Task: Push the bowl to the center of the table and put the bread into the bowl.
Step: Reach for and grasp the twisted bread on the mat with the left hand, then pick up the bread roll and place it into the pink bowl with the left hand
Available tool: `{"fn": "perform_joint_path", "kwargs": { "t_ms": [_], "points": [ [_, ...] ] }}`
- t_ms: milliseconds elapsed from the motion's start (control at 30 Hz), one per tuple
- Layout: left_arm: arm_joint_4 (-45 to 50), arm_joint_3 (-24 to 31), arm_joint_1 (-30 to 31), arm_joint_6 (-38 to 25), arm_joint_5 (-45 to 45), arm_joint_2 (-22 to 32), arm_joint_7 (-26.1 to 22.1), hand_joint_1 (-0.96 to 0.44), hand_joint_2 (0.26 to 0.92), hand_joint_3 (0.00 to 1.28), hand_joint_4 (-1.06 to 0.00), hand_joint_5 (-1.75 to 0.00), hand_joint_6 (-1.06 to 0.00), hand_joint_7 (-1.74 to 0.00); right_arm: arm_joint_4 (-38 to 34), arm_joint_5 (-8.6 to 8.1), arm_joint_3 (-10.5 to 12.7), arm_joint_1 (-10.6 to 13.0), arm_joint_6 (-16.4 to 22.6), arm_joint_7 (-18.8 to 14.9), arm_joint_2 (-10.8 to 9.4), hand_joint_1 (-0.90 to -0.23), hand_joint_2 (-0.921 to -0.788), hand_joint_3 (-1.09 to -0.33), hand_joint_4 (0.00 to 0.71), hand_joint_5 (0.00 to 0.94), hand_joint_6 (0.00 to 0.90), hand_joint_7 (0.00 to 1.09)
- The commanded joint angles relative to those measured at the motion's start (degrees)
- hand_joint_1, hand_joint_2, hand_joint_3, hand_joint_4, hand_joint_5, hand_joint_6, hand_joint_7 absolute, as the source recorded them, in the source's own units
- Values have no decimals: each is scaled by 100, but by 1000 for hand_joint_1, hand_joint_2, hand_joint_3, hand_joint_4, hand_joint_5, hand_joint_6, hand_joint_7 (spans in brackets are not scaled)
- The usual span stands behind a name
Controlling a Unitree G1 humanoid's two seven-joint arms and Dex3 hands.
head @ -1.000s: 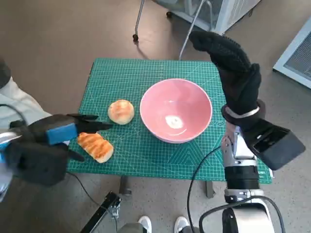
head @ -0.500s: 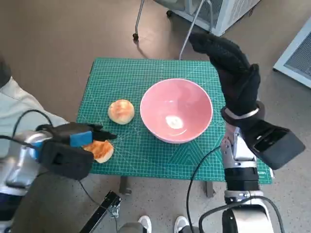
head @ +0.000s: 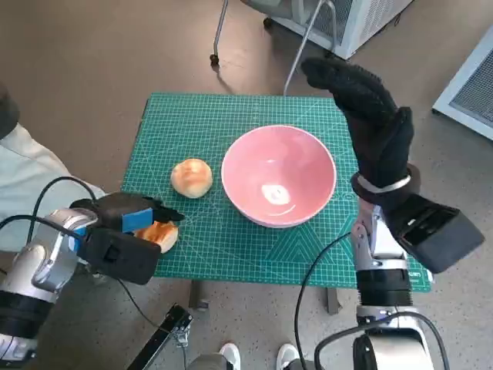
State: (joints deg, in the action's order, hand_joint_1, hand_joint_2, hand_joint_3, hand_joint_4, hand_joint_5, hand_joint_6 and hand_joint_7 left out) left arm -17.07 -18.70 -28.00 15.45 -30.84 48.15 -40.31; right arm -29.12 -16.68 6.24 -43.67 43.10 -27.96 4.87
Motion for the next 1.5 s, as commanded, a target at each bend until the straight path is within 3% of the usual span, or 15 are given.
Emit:
{"fn": "perform_joint_path", "kwargs": {
  "t_ms": [33,267,533,767,1033,1167,1500],
  "points": [
    [152,316,-143,177,294,144,-5,1,920,114,-641,-1140,-565,-1204,-2,24,-8,149,-30,21,-8,-686,-921,-785,340,29,-1,985],
    [477,920,-358,301,1011,177,-53,2,920,91,-648,-1177,-616,-1207,-51,11,-6,143,-31,11,-24,-681,-921,-786,340,31,-1,976],
    [915,1420,-729,403,1430,163,56,2,917,114,-552,-1411,-695,-994,-83,-63,-7,147,-65,-52,-37,-680,-921,-785,338,32,0,971],
    [1328,1649,-1171,287,1854,2,28,1,920,119,-557,-1271,-646,-1180,-49,-151,1,184,-99,-102,-16,-689,-921,-782,335,33,0,970],
    [1719,1414,-1736,-64,1803,-530,182,1,921,134,-551,-1197,-623,-1281,-94,-244,50,168,-126,-172,6,-694,-921,-775,336,35,3,966],
    [1576,1061,-1982,30,1496,-1027,477,1,921,133,-551,-1219,-619,-1264,-135,-259,73,153,-95,-192,5,-690,-921,-772,336,36,6,961],
    [-259,233,-2550,1172,565,-2059,1638,0,921,146,-536,-1234,-603,-1282,-214,-257,91,163,-22,-223,-2,-686,-921,-770,337,39,13,950]
  ]
}}
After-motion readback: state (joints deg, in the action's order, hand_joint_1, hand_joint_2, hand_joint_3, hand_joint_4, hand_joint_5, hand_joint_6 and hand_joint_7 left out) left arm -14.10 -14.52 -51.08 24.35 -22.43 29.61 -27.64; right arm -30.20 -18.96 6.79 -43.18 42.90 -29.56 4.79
